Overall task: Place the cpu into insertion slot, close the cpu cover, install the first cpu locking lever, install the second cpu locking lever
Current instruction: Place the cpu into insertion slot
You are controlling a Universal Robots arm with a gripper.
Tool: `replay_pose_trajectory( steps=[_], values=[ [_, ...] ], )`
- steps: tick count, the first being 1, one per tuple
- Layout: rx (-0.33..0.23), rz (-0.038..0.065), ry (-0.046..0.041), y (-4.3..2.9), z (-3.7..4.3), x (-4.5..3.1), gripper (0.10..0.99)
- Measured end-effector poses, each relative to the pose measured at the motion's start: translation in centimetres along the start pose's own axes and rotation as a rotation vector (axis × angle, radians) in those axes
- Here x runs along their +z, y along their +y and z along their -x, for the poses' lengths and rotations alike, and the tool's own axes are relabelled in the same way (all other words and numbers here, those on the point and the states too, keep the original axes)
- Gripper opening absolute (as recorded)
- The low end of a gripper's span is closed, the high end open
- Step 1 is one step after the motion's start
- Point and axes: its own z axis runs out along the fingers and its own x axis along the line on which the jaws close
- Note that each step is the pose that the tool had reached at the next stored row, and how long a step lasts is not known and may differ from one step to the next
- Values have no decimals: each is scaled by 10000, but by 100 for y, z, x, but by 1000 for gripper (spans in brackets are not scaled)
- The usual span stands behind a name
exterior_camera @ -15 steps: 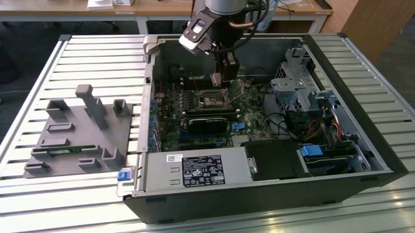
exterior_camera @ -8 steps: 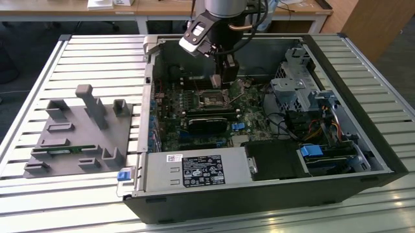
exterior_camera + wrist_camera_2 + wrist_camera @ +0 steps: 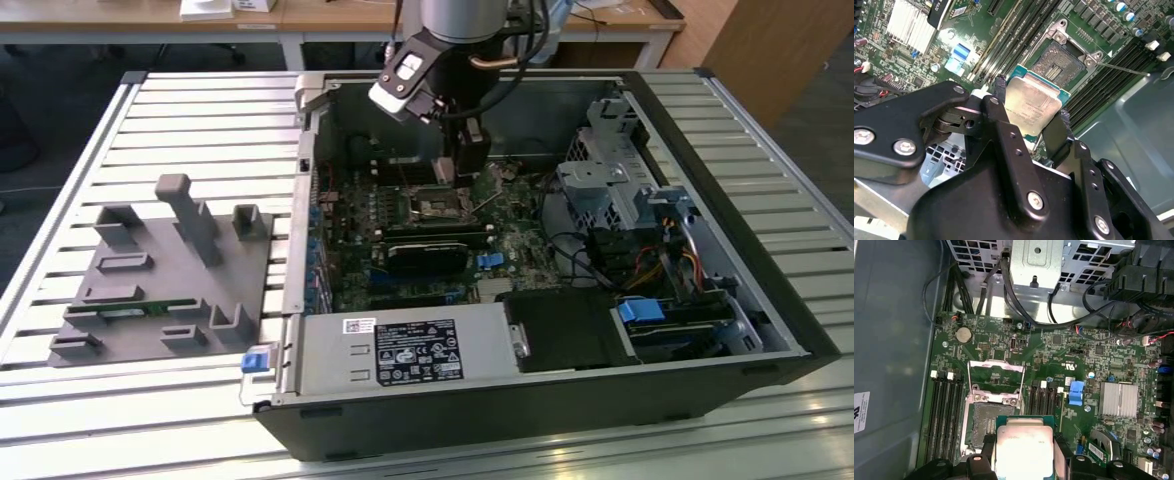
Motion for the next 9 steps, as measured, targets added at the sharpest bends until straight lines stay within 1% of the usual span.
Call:
replay_pose_trajectory(
  steps=[3,7,9],
  values=[
    [-3,-3,-29,-1,0,23,541],
    [-8,-8,-98,-3,-1,41,541],
    [-9,-9,-113,-3,-1,51,541]
  ],
)
